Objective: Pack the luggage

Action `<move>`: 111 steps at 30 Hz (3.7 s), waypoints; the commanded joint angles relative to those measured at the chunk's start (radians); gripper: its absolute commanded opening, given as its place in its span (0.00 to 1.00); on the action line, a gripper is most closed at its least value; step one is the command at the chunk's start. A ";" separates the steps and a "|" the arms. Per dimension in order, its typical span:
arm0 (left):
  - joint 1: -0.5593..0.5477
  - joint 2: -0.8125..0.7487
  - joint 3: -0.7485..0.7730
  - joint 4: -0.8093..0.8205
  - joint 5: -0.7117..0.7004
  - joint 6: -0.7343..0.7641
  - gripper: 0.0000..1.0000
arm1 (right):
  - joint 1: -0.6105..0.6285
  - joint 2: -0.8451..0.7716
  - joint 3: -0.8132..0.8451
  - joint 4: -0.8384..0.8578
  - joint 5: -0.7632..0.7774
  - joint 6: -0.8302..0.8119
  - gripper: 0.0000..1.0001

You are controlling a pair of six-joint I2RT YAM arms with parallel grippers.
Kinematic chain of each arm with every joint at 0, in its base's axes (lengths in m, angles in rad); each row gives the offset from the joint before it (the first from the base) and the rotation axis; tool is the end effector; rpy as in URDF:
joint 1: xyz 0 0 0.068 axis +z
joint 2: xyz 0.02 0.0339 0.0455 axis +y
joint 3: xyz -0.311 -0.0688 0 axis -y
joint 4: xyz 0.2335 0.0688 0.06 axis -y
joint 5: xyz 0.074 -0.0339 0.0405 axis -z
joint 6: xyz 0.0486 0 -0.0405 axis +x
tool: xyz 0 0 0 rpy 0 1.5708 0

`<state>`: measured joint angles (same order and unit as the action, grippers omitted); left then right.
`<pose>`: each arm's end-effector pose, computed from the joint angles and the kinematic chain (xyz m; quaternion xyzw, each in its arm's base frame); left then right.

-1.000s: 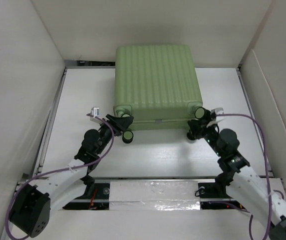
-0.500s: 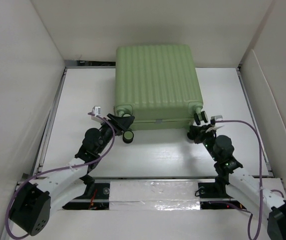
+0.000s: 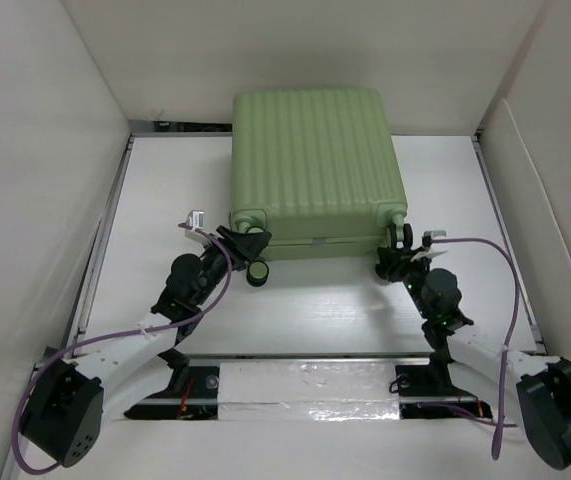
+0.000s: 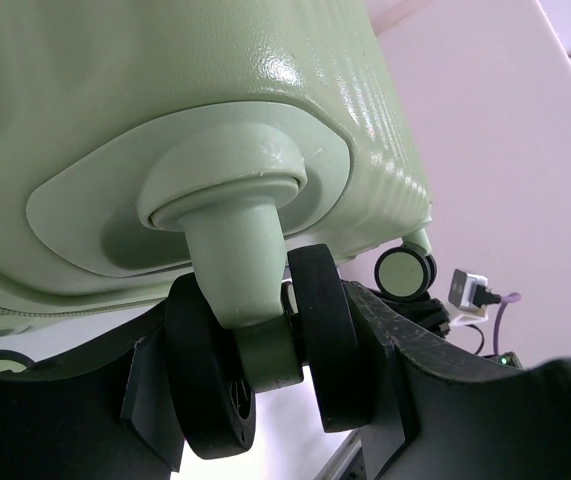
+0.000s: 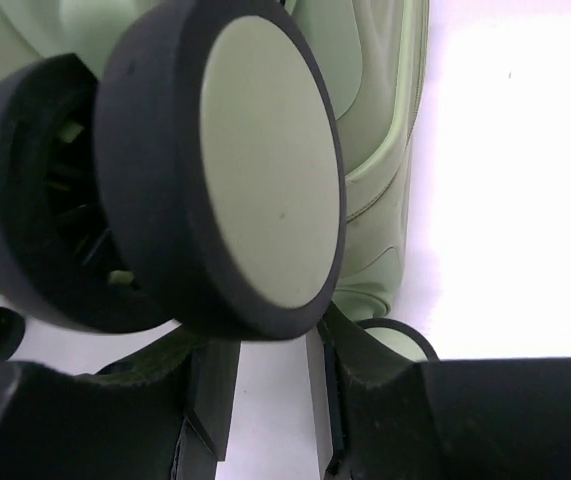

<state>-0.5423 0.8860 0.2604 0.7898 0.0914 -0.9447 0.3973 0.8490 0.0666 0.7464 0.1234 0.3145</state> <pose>0.1420 -0.0907 0.2863 -0.0950 0.6400 -0.5375 0.5409 0.1356 0.0504 0.2205 0.0130 0.7195 0.1998 0.6650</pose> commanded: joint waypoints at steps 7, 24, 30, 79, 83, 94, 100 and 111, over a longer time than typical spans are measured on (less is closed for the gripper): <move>-0.039 -0.002 0.054 0.172 0.183 0.086 0.00 | -0.015 0.228 0.065 0.281 0.018 0.006 0.37; -0.039 -0.010 0.053 0.140 0.174 0.093 0.00 | -0.015 0.636 0.024 0.883 0.070 -0.006 0.04; -0.039 0.022 0.054 0.183 0.182 0.081 0.00 | -0.006 0.607 -0.040 0.946 0.050 -0.005 0.00; -0.173 0.142 0.131 0.388 0.126 0.043 0.00 | 0.282 -0.074 0.101 -0.179 0.395 -0.011 0.39; -0.173 0.189 0.137 0.437 0.162 0.020 0.00 | 0.247 -0.042 0.104 -0.165 0.381 0.008 0.45; -0.173 0.179 0.128 0.457 0.185 0.009 0.00 | 0.144 0.137 0.154 -0.016 0.311 -0.025 0.45; -0.173 0.148 0.128 0.433 0.179 0.020 0.00 | 0.083 0.229 0.162 0.112 0.209 -0.063 0.47; -0.173 0.177 0.112 0.453 0.179 0.017 0.00 | 0.074 0.349 0.180 0.268 0.079 -0.130 0.33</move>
<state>-0.6899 1.1160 0.3481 0.9466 0.1349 -1.0664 0.4744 1.1938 0.1921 0.8864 0.2741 0.2241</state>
